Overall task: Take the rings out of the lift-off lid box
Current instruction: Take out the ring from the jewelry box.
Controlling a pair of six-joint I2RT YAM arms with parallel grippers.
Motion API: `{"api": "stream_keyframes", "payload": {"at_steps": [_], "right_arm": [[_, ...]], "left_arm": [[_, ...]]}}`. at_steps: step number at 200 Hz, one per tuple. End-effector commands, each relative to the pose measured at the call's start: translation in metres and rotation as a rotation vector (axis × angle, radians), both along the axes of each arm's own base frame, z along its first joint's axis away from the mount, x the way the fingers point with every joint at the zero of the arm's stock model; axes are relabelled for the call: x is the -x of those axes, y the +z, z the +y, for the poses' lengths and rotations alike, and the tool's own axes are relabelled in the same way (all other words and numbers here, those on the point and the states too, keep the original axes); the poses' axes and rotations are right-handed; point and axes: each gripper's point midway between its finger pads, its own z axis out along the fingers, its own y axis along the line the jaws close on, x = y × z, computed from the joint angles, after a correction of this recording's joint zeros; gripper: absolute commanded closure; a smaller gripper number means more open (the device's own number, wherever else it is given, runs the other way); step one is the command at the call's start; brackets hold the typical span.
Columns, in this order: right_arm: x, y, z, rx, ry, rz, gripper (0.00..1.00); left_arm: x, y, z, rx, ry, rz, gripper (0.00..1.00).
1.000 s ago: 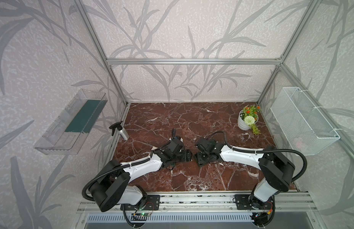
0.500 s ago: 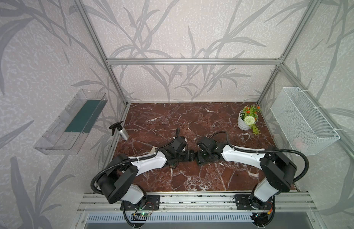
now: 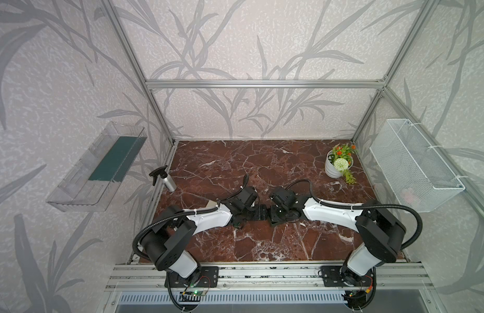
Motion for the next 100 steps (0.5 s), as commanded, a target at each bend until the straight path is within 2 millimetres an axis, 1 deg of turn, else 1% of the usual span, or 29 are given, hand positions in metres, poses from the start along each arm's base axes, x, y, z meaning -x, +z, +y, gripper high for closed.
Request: {"api": "stream_keyframes", "payload": {"at_steps": [1, 43, 100], "right_arm": [[-0.009, 0.019, 0.005, -0.041, -0.014, -0.043, 1.00], [-0.011, 0.027, 0.009, -0.075, -0.018, -0.063, 1.00], [-0.015, 0.038, 0.006, -0.097, -0.035, -0.096, 1.00]], "left_arm": [[0.000, -0.002, -0.004, -0.012, -0.020, 0.011, 0.15], [0.001, -0.007, -0.004, -0.027, -0.028, 0.026, 0.15], [0.003, -0.015, -0.006, -0.039, -0.042, 0.045, 0.15]]}}
